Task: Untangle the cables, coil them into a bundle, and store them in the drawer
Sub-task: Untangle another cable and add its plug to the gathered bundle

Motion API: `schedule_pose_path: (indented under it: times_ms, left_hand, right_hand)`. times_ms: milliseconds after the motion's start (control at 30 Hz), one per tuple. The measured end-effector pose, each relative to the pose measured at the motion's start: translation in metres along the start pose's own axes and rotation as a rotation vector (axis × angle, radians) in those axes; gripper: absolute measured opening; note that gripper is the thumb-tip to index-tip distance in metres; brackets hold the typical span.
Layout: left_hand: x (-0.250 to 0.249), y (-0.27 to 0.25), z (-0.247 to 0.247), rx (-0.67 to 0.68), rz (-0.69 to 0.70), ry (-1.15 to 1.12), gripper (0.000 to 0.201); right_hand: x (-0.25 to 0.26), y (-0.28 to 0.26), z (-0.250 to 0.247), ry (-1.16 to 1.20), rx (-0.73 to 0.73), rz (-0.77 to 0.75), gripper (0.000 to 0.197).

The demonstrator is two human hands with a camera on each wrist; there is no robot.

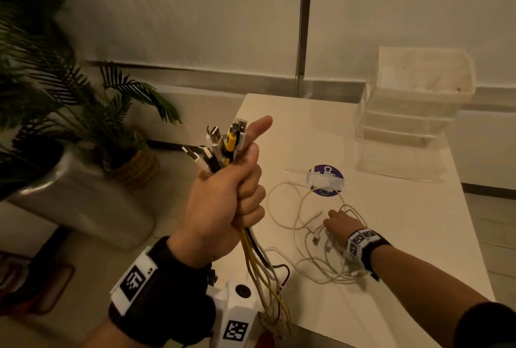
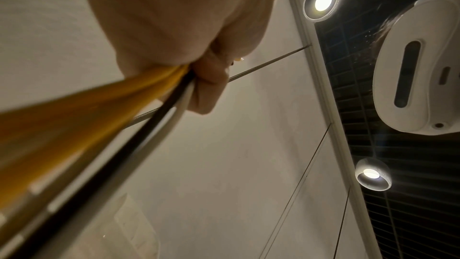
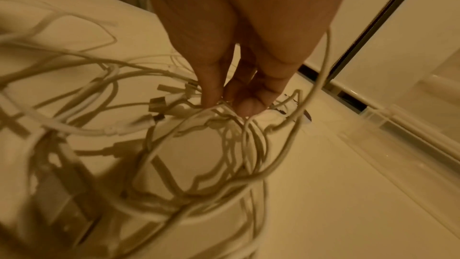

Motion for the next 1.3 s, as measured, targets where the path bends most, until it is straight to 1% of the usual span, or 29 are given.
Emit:
schedule_pose_path:
  times_ms: [67,133,233,300,333,400,433,467,500,567,633,733,767,800,833,867,900,933,967,1000,1067,1100,1133,1167,1200,1233,1267,1300]
  left_hand:
    - [0.000,0.004,0.003,0.016,0.000,-0.004,0.039]
    - [0.000,0.007,0.006,0.025,-0.001,-0.014,0.038]
    - [-0.001,0.008,0.009,0.061,-0.001,-0.019,0.037]
    - [-0.002,0.008,0.013,0.086,-0.007,-0.004,0.037]
    - [-0.002,0.009,0.015,0.096,-0.009,0.003,0.036]
    - [-0.003,0.011,0.017,0.122,-0.001,0.008,0.034]
    - [-0.003,0.012,0.019,0.135,0.006,0.007,0.033]
    - [-0.004,0.014,0.020,0.144,0.012,0.008,0.032]
    - [-0.004,0.015,0.021,0.145,0.018,0.012,0.031]
    - [-0.004,0.019,0.023,0.132,0.027,0.021,0.032]
    - [-0.003,0.022,0.025,0.114,0.031,0.029,0.033]
    - [0.000,0.030,0.022,0.062,0.035,0.018,0.033]
    - [0.001,0.032,0.021,0.048,0.031,0.005,0.034]
    - [0.003,0.034,0.022,0.039,0.026,-0.006,0.034]
    - [0.004,0.035,0.023,0.036,0.020,-0.011,0.035]
    - [0.006,0.036,0.025,0.035,0.011,-0.006,0.034]
    - [0.008,0.036,0.027,0.037,-0.001,0.004,0.033]
    - [0.011,0.036,0.029,0.044,-0.015,0.017,0.033]
    - [0.012,0.037,0.031,0.056,-0.027,0.026,0.035]
    - [0.013,0.037,0.032,0.071,-0.036,0.036,0.039]
    - [0.014,0.039,0.033,0.099,-0.047,0.072,0.048]
    - [0.014,0.038,0.032,0.116,-0.054,0.093,0.052]
    - [0.014,0.038,0.031,0.134,-0.057,0.112,0.056]
    - [0.014,0.038,0.030,0.147,-0.056,0.123,0.062]
    - [0.014,0.040,0.029,0.151,-0.051,0.130,0.065]
    - [0.015,0.040,0.028,0.149,-0.044,0.135,0.067]
    - [0.015,0.041,0.027,0.144,-0.035,0.143,0.068]
    - [0.016,0.041,0.026,0.135,-0.025,0.152,0.069]
  right_hand:
    - [-0.004,-0.004,-0.008,-0.001,-0.039,-0.001,0.034]
    - [-0.009,-0.009,-0.016,0.008,-0.059,0.030,0.037]
    - [-0.019,-0.021,-0.029,0.051,-0.041,0.088,0.040]
    - [-0.029,-0.028,-0.043,0.114,-0.065,0.142,0.037]
    - [-0.036,-0.032,-0.052,0.189,-0.081,0.185,0.034]
    - [-0.051,-0.039,-0.070,0.440,-0.104,0.280,0.023]
    - [-0.058,-0.043,-0.077,0.609,-0.105,0.313,0.015]
    - [-0.064,-0.049,-0.085,0.809,-0.116,0.346,0.011]
    - [-0.070,-0.056,-0.093,1.017,-0.151,0.390,0.012]
    - [-0.080,-0.077,-0.113,1.380,-0.320,0.465,0.011]
    - [-0.084,-0.100,-0.139,1.652,-0.502,0.446,0.013]
    - [-0.080,-0.134,-0.178,1.891,-0.676,0.318,0.015]
    - [-0.076,-0.143,-0.188,1.913,-0.724,0.292,0.015]
    - [-0.073,-0.151,-0.197,1.856,-0.793,0.281,0.015]
    - [-0.069,-0.156,-0.204,1.708,-0.867,0.294,0.016]
    - [-0.065,-0.159,-0.208,1.480,-0.926,0.324,0.017]
    - [-0.058,-0.160,-0.213,1.263,-0.954,0.338,0.018]
    - [-0.053,-0.158,-0.214,1.138,-0.980,0.344,0.018]
    - [-0.052,-0.154,-0.214,1.131,-1.008,0.364,0.018]
    - [-0.055,-0.151,-0.213,1.252,-1.037,0.393,0.019]
    - [-0.062,-0.152,-0.219,1.607,-1.087,0.485,0.024]
    - [-0.064,-0.159,-0.225,1.704,-1.151,0.498,0.026]
    - [-0.065,-0.169,-0.238,1.696,-1.243,0.477,0.026]
    - [-0.064,-0.181,-0.254,1.635,-1.348,0.420,0.026]
    - [-0.060,-0.192,-0.270,1.567,-1.446,0.334,0.025]
    - [-0.056,-0.199,-0.284,1.498,-1.511,0.259,0.025]
    - [-0.053,-0.202,-0.293,1.440,-1.522,0.210,0.024]
    - [-0.049,-0.200,-0.298,1.387,-1.488,0.191,0.023]
Point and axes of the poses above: each hand's wrist, its own y-axis towards the middle knuckle, its own z-axis out of the palm, x = y × z, the point moved 5 cm from there along y, towards the middle knuckle, and after that the axes turned 5 degrees about -x, right-handed, at the moved point
